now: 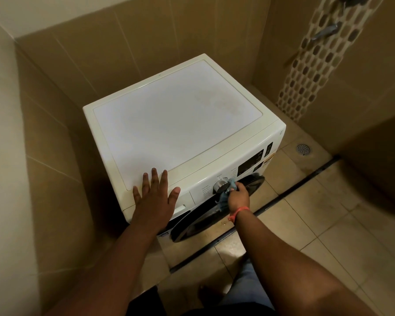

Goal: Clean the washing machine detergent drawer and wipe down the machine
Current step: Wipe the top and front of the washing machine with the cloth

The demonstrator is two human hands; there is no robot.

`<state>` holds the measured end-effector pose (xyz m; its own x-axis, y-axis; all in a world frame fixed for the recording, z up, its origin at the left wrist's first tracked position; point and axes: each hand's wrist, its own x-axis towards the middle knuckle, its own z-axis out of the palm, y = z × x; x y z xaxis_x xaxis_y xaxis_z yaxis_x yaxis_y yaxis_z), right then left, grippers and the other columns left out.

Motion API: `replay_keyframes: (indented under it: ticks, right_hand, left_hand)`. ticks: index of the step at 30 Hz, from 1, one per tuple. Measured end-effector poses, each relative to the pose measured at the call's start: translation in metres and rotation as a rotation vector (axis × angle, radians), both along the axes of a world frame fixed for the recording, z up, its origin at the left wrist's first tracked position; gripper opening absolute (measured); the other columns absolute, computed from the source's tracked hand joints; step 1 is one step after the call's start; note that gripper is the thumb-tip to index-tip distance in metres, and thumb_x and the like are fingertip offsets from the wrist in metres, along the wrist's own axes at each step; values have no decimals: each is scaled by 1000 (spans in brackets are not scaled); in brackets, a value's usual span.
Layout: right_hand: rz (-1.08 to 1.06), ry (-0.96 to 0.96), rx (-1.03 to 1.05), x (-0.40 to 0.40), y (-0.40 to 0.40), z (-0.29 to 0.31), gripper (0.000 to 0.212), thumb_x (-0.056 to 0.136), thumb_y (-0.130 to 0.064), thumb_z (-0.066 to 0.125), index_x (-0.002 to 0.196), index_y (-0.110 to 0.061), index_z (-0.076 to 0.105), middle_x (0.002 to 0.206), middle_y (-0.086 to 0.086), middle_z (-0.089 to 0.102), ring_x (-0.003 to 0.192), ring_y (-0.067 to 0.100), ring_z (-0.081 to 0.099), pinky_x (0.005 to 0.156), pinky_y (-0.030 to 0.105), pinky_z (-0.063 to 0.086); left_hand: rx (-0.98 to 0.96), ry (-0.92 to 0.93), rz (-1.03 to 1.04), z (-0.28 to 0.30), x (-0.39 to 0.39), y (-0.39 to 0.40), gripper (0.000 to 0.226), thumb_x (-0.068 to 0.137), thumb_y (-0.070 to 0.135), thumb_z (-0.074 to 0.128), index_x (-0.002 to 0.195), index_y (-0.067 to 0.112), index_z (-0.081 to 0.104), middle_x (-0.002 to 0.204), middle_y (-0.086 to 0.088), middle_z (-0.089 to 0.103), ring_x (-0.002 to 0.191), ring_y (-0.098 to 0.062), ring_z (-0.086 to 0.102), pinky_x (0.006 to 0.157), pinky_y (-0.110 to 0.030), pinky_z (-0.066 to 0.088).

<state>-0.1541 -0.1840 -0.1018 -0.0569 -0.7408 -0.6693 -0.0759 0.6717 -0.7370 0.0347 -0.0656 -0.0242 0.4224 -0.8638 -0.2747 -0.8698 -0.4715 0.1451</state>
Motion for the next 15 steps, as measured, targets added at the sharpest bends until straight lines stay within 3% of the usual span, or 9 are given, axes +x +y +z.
replay_keyframes:
  ticks: [3, 6, 11, 13, 15]
  right_hand:
    - [-16, -160, 218, 5, 1, -5, 32, 98, -3, 41, 125, -4, 57, 111, 21, 62, 108, 38, 60, 88, 43, 52]
    - [-133, -390, 380, 16, 13, 3, 36, 99, 1, 35, 132, 6, 50, 119, 24, 60, 100, 34, 62, 87, 40, 52]
    - [-347, -653, 491, 27, 23, 23, 35, 99, 2, 35, 131, 9, 47, 135, 25, 51, 125, 36, 51, 98, 43, 47]
    - [-345, -705, 507, 31, 27, 38, 32, 99, 2, 36, 127, 11, 49, 131, 26, 53, 121, 36, 53, 95, 42, 49]
    - [-268, -715, 448, 33, 28, 51, 29, 99, 1, 38, 122, 11, 50, 119, 27, 60, 108, 34, 62, 83, 38, 57]
  left_hand:
    - [16, -10, 2, -4, 2, 2, 83, 84, 66, -7, 157, 26, -7, 165, -5, -13, 151, -27, -14, 119, -55, -3]
    - [19, 0, 10, -7, 2, 4, 85, 81, 68, -10, 156, 27, -8, 165, -4, -14, 151, -26, -15, 118, -54, -5]
    - [-6, 12, 21, -6, 2, 6, 85, 82, 69, -9, 156, 28, -7, 165, -4, -14, 151, -26, -15, 118, -54, -6]
    - [-19, 23, 34, -5, 3, 6, 86, 82, 69, -9, 156, 28, -6, 165, -4, -14, 151, -26, -15, 118, -54, -5]
    - [-31, 29, 35, -4, 3, 6, 87, 81, 70, -10, 156, 28, -6, 165, -4, -13, 151, -26, -14, 118, -54, -4]
